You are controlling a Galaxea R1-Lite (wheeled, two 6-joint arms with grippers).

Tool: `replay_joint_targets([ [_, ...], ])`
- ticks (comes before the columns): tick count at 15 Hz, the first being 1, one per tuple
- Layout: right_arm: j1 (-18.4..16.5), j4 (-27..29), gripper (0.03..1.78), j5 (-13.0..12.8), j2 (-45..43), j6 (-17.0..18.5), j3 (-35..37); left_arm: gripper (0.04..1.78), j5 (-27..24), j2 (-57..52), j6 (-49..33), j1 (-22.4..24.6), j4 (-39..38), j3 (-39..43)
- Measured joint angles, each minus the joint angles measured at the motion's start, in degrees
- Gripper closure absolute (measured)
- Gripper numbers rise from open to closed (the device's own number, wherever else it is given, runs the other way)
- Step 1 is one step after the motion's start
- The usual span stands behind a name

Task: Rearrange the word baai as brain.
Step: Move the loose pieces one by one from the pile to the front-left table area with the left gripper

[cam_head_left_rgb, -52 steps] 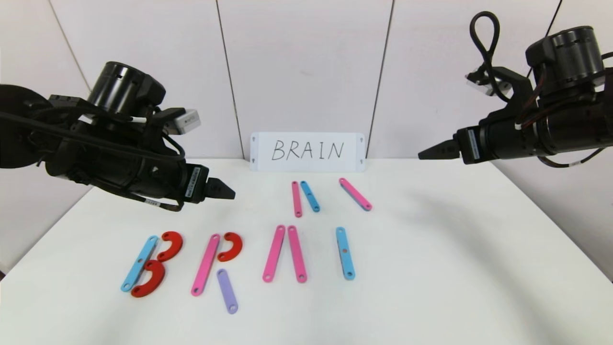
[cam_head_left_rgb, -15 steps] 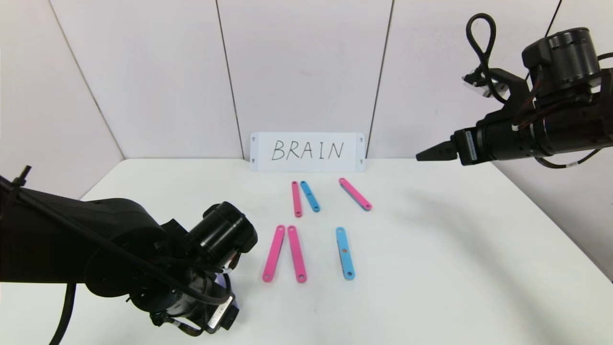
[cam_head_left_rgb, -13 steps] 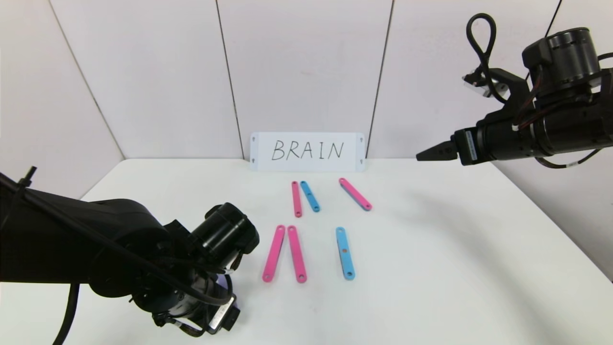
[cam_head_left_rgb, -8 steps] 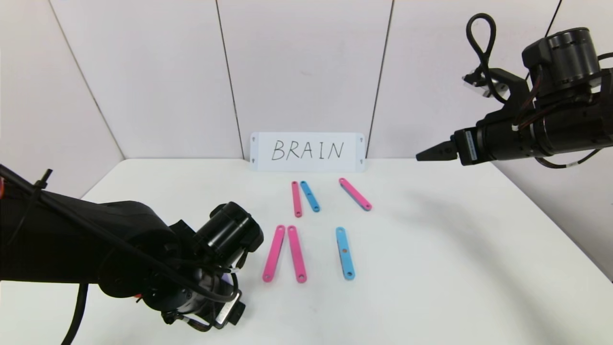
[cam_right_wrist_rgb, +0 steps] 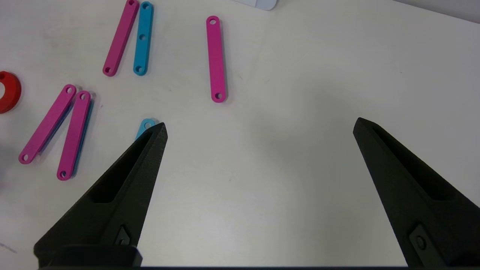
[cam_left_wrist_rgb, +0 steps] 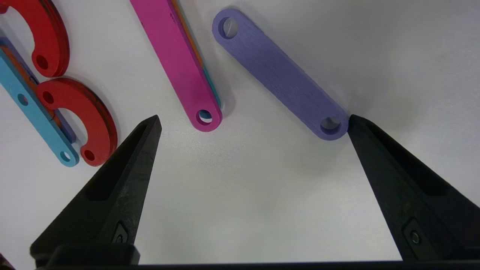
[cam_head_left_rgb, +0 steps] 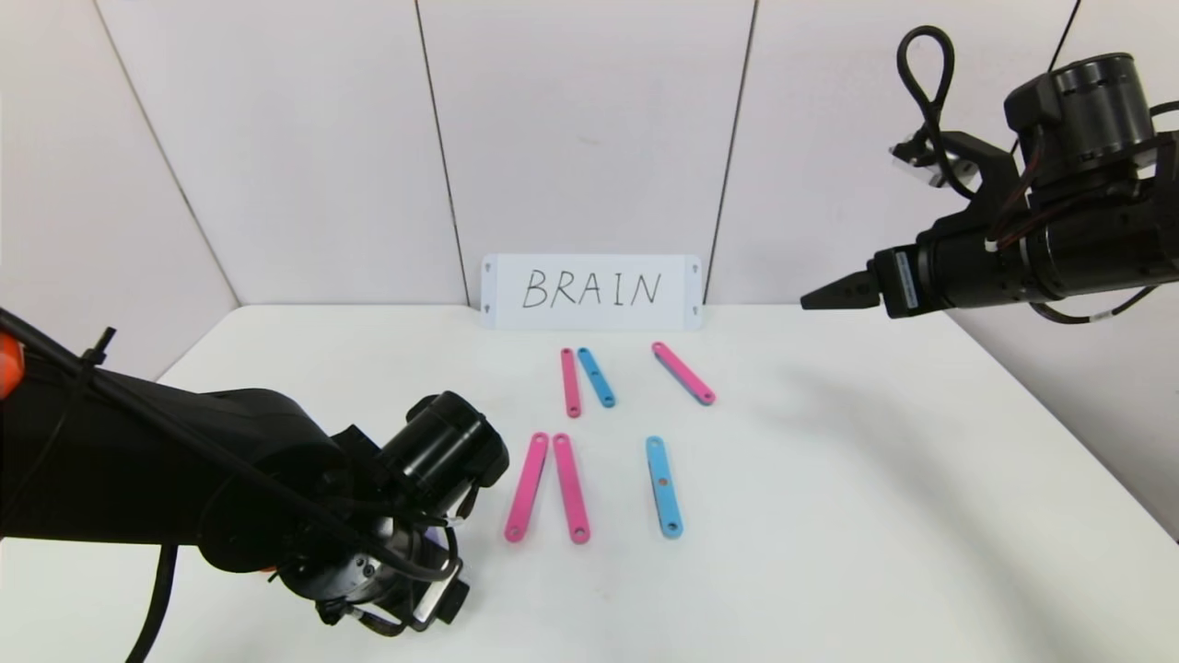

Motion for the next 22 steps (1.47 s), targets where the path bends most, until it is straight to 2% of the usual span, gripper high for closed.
replay_joint_targets([
  [15,0.0,0.0,0.07,0.0,0.1,0.0,0.0,0.09,-0.1,-1.3,0.6,2.1,0.0,-2.7],
  [18,0.1,-0.1,0.07,0.0,0.1,0.0,0.0,0.09,-4.9,-4.5,2.7,5.6,-0.1,-5.0],
  [22,1.1,-0.2,0.07,0.0,0.2,0.1,0.4,0.09,-17.0,-9.4,10.4,13.3,-0.8,-9.8],
])
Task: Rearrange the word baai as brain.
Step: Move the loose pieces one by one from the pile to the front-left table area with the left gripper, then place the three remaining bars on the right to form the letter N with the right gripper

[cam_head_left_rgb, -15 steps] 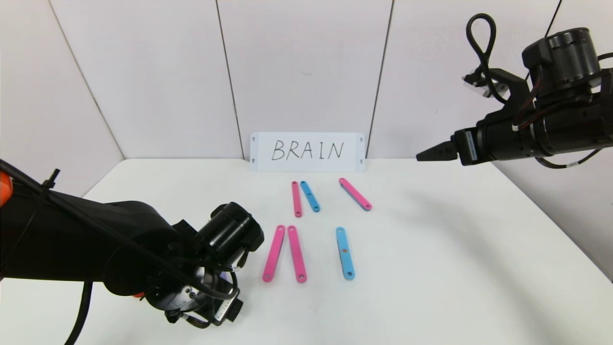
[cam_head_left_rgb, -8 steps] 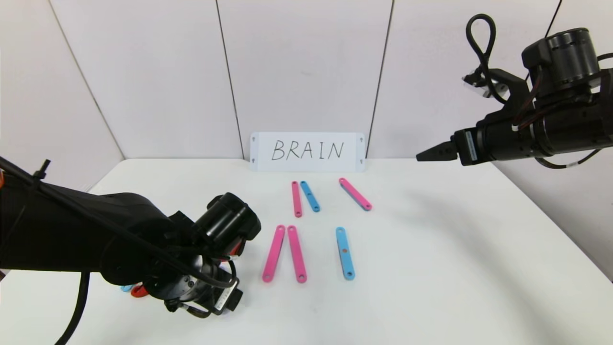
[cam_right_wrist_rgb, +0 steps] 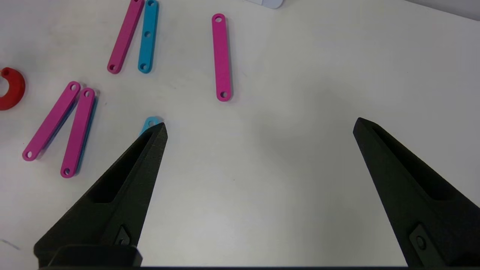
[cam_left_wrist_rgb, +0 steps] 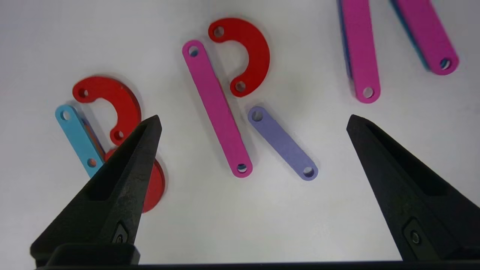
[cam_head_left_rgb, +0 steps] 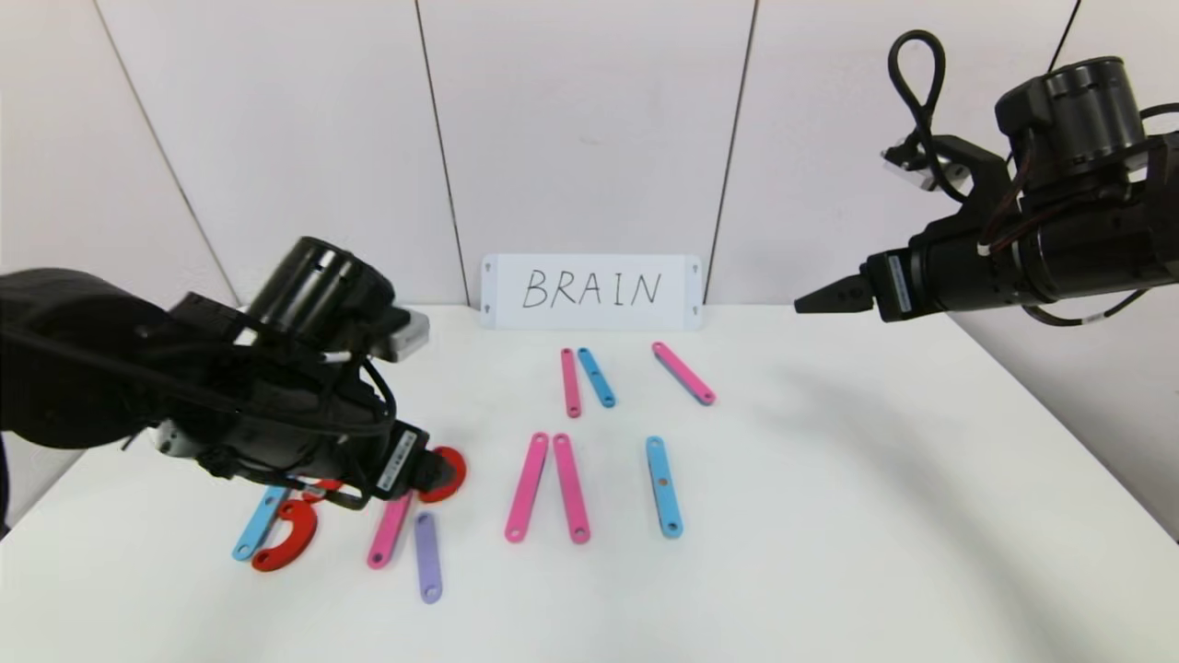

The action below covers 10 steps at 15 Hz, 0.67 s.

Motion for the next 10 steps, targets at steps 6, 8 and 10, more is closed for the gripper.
replay_joint_targets([
  [6,3.9,-0.2,0.07,-3.1,0.0,0.3,0.9,0.09,-11.7,-3.8,2.2,5.8,-0.3,-7.5],
  [8,6.6,-0.2,0.07,-3.6,1.0,0.9,0.4,0.09,-12.2,-5.0,2.5,7.0,-0.3,-8.3],
  [10,9.7,-0.1,0.07,-5.0,3.4,1.7,-2.2,0.09,-12.1,-6.0,2.7,7.8,-0.3,-8.6],
])
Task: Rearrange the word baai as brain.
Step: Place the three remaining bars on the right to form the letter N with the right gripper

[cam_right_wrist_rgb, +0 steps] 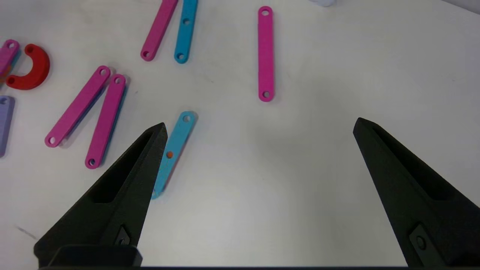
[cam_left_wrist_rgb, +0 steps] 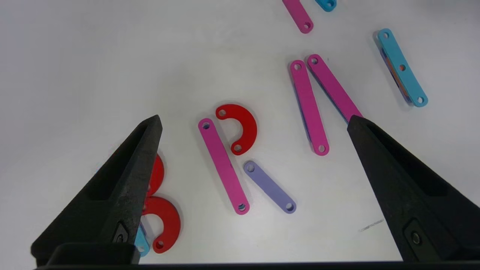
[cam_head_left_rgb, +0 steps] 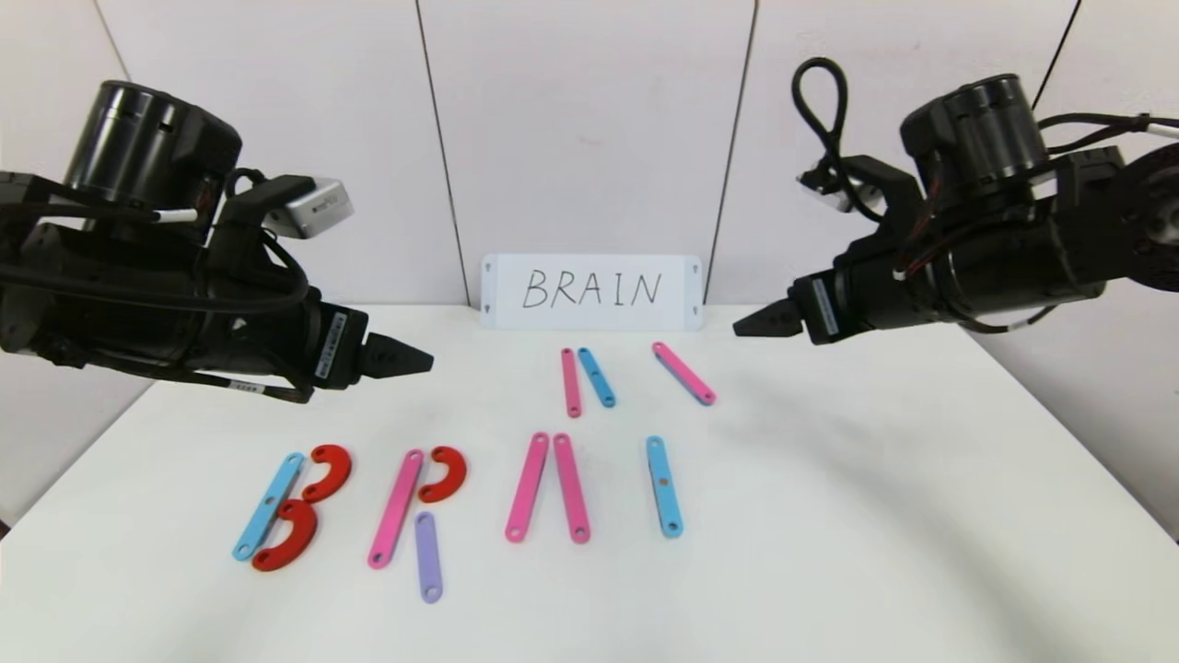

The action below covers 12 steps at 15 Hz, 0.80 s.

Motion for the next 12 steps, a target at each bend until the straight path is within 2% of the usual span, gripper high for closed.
replay_joint_targets([
  [5,5.4,0.2,0.07,-1.2,9.3,10.1,-13.1,0.09,0.1,-3.0,0.1,2.0,0.0,-0.4],
  [8,8.1,0.5,0.07,-1.7,15.7,13.7,-20.0,0.09,0.2,-3.4,0.1,2.2,0.0,-0.4],
  [9,9.1,0.6,0.07,-2.5,17.7,14.2,-21.5,0.09,0.1,-3.2,0.1,2.2,0.0,-0.4],
  [12,11.8,0.4,0.07,-8.0,23.7,14.6,-25.6,0.09,0.2,-2.8,0.1,2.3,-0.1,-0.5],
])
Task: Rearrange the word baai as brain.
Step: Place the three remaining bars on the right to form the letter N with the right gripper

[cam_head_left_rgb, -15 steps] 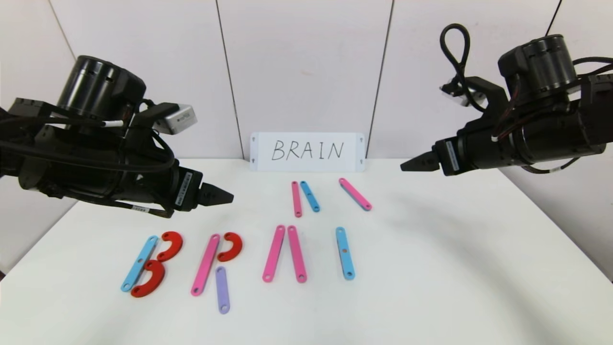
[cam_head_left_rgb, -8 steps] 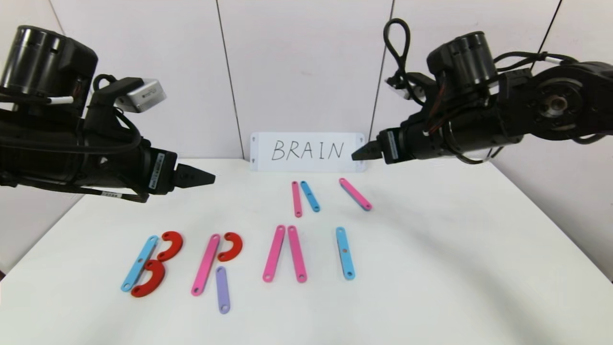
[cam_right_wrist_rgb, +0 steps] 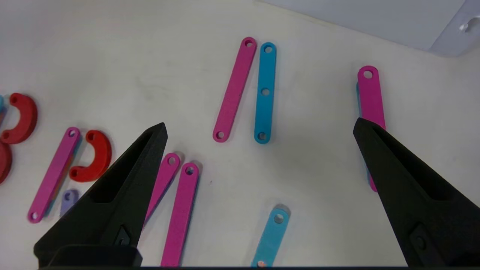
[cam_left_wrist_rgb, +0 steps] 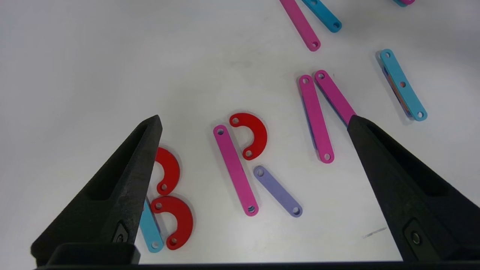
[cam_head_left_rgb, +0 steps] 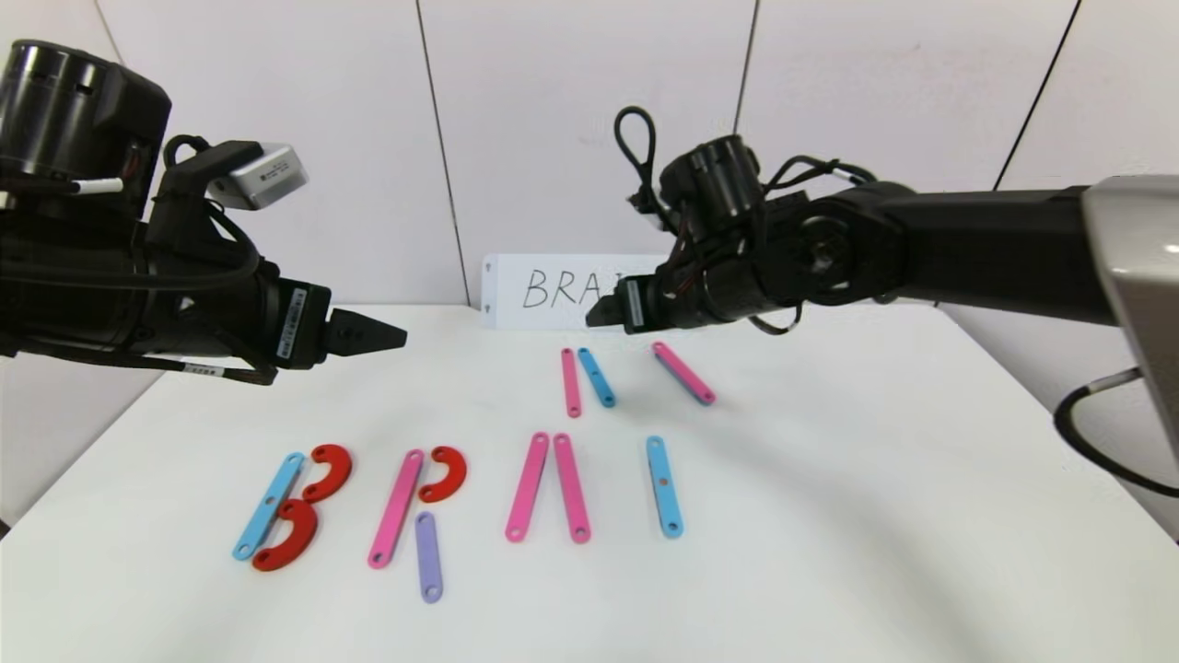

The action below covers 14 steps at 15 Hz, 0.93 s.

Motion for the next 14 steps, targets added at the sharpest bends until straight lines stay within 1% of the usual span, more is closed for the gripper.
replay_joint_targets([
  [1,0.9,-0.4,0.07,-1.2,1.8,0.1,-0.9,0.09,0.0,0.2,0.2,0.4,-0.1,0.0],
  [2,1.5,-0.9,0.07,-1.4,3.2,0.2,-1.4,0.09,0.0,0.4,0.9,0.9,-0.7,0.0],
  [5,2.3,-4.1,0.07,-0.9,6.8,1.0,-1.7,0.09,-0.1,0.6,1.2,1.7,-1.2,0.0],
  [7,3.4,-8.1,0.07,0.0,8.8,2.6,-1.8,0.09,-0.1,0.7,1.2,1.8,-1.2,0.1],
  [9,4.0,-11.5,0.07,0.1,10.7,2.8,-1.8,0.09,0.0,0.8,1.5,2.3,-1.2,0.1],
  [10,4.1,-12.6,0.07,-0.2,11.8,2.7,-1.8,0.09,0.0,0.8,1.5,2.4,-1.2,0.1],
  [14,5.5,-13.8,0.07,-1.4,14.7,2.4,-1.8,0.09,0.0,1.0,1.5,2.6,-1.3,0.0],
])
